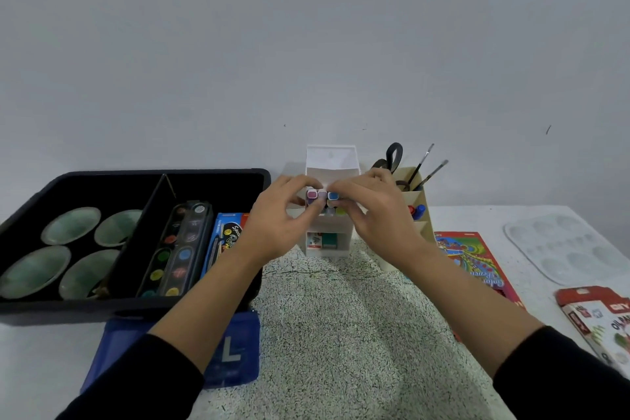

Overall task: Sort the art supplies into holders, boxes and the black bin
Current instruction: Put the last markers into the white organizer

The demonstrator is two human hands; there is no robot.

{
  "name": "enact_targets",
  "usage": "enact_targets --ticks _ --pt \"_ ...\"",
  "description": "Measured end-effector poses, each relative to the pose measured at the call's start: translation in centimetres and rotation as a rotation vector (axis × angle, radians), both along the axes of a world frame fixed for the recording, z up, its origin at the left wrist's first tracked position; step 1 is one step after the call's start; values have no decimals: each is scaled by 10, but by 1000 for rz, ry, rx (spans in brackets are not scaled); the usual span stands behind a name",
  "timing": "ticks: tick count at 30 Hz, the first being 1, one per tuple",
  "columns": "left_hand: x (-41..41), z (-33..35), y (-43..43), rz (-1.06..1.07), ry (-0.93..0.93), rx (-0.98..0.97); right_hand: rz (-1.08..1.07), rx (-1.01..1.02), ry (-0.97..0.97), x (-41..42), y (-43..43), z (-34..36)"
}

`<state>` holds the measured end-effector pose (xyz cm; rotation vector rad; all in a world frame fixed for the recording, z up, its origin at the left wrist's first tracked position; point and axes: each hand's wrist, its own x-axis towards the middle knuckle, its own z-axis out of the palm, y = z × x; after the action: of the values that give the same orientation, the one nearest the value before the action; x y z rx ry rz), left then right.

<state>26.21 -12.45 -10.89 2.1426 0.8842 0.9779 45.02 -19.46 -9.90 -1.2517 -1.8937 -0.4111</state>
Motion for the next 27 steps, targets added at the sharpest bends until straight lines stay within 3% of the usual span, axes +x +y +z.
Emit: enact_targets --ticks 22,27 --pt "2 3 7 20 4 69 -43 -98 -50 -3 8 -5" --pt "2 1 6 33 14 71 -80 -6 -57 -5 9 -5"
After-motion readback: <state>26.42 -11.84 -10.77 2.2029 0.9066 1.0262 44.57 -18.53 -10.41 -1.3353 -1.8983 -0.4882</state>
